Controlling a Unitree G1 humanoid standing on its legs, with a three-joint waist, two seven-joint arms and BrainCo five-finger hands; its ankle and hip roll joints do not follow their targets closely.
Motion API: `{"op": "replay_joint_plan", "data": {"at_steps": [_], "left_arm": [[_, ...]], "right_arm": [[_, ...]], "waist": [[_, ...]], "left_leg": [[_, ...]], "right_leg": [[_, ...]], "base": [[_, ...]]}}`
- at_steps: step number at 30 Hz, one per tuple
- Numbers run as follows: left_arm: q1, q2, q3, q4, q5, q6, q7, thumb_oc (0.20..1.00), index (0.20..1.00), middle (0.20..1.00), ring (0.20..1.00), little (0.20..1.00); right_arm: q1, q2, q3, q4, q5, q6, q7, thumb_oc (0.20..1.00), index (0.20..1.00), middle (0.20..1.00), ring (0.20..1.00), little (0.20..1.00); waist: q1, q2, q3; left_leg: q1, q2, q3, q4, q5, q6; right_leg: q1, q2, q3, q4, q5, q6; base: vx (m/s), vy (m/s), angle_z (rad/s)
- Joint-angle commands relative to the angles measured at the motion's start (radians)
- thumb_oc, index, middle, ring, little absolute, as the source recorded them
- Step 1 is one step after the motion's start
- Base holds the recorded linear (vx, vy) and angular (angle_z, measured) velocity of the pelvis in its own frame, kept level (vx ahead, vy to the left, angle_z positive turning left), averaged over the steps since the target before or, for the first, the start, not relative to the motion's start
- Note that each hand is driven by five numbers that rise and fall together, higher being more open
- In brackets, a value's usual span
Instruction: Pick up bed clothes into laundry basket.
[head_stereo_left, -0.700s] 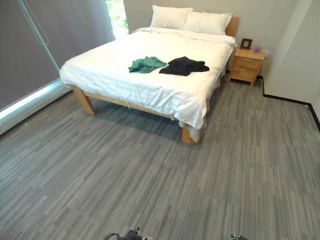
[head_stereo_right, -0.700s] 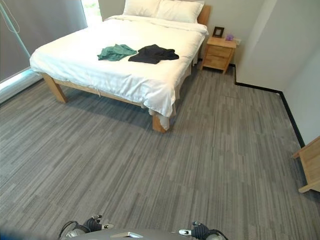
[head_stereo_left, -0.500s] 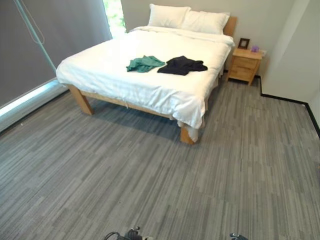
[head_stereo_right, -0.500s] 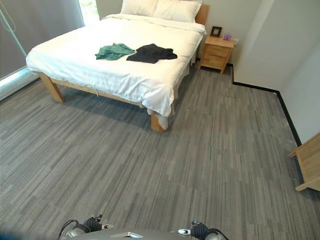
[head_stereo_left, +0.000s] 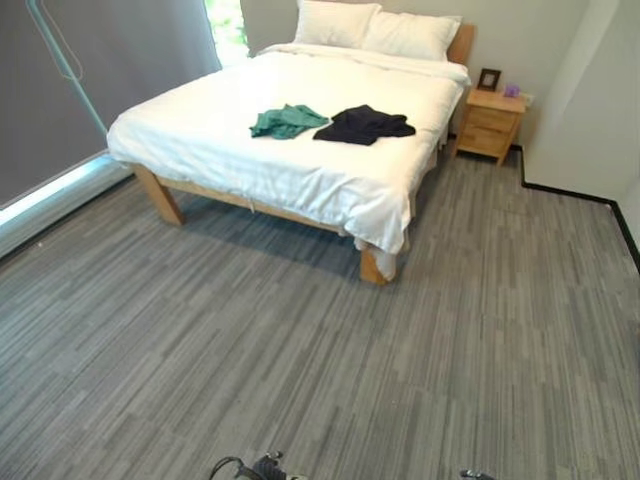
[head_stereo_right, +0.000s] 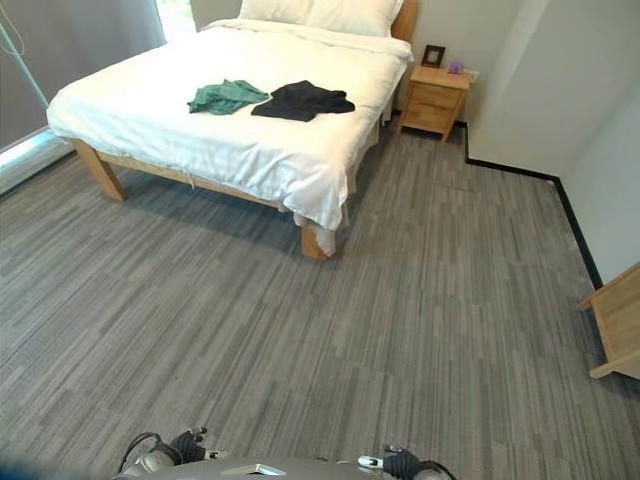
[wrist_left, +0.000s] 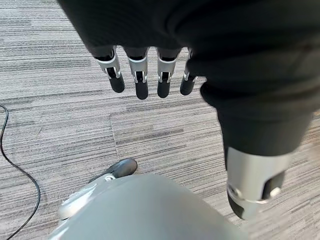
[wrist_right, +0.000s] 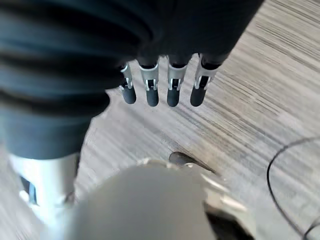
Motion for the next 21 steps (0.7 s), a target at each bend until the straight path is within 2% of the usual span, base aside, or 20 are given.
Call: {"op": "replay_joint_plan", "data": {"at_steps": [1, 3, 6, 7, 8, 9, 12, 17, 21], "left_arm": [[-0.094, -0.014, 0.039, -0.006, -0.155, -0.011, 0.015, 1.000, 1.000, 1.000, 1.000, 1.000], [-0.105, -0.006, 0.044, -0.044, -0.194, -0.013, 0.023, 1.000, 1.000, 1.000, 1.000, 1.000], [-0.110, 0.029, 0.019, -0.261, -0.261, -0.024, 0.037, 1.000, 1.000, 1.000, 1.000, 1.000], [-0.058, 0.071, 0.023, -0.504, -0.335, -0.029, 0.027, 1.000, 1.000, 1.000, 1.000, 1.000], [-0.055, 0.072, 0.023, -0.507, -0.335, -0.027, 0.027, 1.000, 1.000, 1.000, 1.000, 1.000], [-0.022, 0.090, 0.032, -0.632, -0.365, -0.041, 0.026, 1.000, 1.000, 1.000, 1.000, 1.000], [0.032, 0.105, 0.045, -0.788, -0.367, -0.054, 0.038, 1.000, 1.000, 1.000, 1.000, 1.000], [0.050, 0.091, 0.066, -0.866, -0.384, -0.052, 0.065, 1.000, 1.000, 1.000, 1.000, 1.000], [0.071, 0.079, 0.095, -0.879, -0.405, -0.050, 0.085, 1.000, 1.000, 1.000, 1.000, 1.000]], "right_arm": [[-0.062, -0.051, 0.006, -0.044, 0.139, -0.030, -0.026, 1.000, 1.000, 1.000, 1.000, 1.000], [-0.065, -0.064, -0.002, -0.078, 0.157, -0.033, -0.030, 1.000, 1.000, 1.000, 1.000, 1.000], [-0.058, -0.110, -0.006, -0.246, 0.182, -0.029, -0.038, 1.000, 1.000, 1.000, 1.000, 1.000], [-0.015, -0.150, -0.019, -0.480, 0.182, -0.030, -0.047, 1.000, 1.000, 1.000, 1.000, 1.000], [-0.013, -0.150, -0.019, -0.482, 0.181, -0.029, -0.047, 1.000, 1.000, 1.000, 1.000, 1.000], [0.013, -0.163, -0.044, -0.621, 0.189, -0.036, -0.060, 1.000, 1.000, 1.000, 1.000, 1.000], [0.068, -0.156, -0.098, -0.780, 0.238, -0.076, -0.070, 1.000, 1.000, 1.000, 1.000, 1.000], [0.110, -0.130, -0.101, -0.890, 0.280, -0.087, -0.055, 1.000, 1.000, 1.000, 1.000, 1.000], [0.129, -0.138, -0.087, -0.965, 0.200, -0.077, -0.060, 1.000, 1.000, 1.000, 1.000, 1.000]], "waist": [[-0.014, 0.004, -0.019], [-0.015, 0.006, -0.018], [-0.016, 0.011, -0.012], [-0.017, 0.012, -0.004], [-0.017, 0.011, -0.006], [-0.019, 0.012, 0.000], [-0.022, 0.016, 0.003], [-0.027, 0.013, 0.011], [-0.024, 0.010, 0.018]], "left_leg": [[0.003, 0.054, 0.038, -0.036, 0.064, -0.064], [0.002, 0.054, 0.037, -0.036, 0.064, -0.064], [-0.003, 0.055, 0.036, -0.036, 0.069, -0.065], [-0.005, 0.055, 0.036, -0.036, 0.073, -0.065], [-0.005, 0.055, 0.036, -0.036, 0.072, -0.065], [-0.002, 0.055, 0.036, -0.036, 0.071, -0.064], [-0.008, 0.053, 0.036, -0.036, 0.073, -0.063], [-0.009, 0.052, 0.044, -0.036, 0.072, -0.062], [-0.011, 0.049, 0.052, -0.036, 0.068, -0.058]], "right_leg": [[-0.005, -0.130, 0.024, -0.027, 0.107, 0.148], [-0.004, -0.130, 0.023, -0.029, 0.108, 0.148], [-0.006, -0.129, 0.021, -0.033, 0.111, 0.151], [-0.005, -0.129, 0.018, -0.037, 0.115, 0.154], [-0.005, -0.129, 0.018, -0.037, 0.114, 0.154], [0.001, -0.128, 0.019, -0.039, 0.113, 0.156], [-0.003, -0.130, 0.019, -0.044, 0.117, 0.160], [-0.004, -0.132, 0.027, -0.049, 0.121, 0.160], [-0.005, -0.135, 0.032, -0.058, 0.127, 0.163]], "base": [[0.03, 0.003, -0.06], [0.00, 0.006, -0.03], [0.00, 0.005, -0.01], [0.00, 0.000, 0.00], [0.00, 0.002, -0.05], [0.00, 0.002, -0.06], [0.01, 0.013, -0.04], [0.01, 0.010, -0.05], [0.01, 0.009, -0.03]]}}
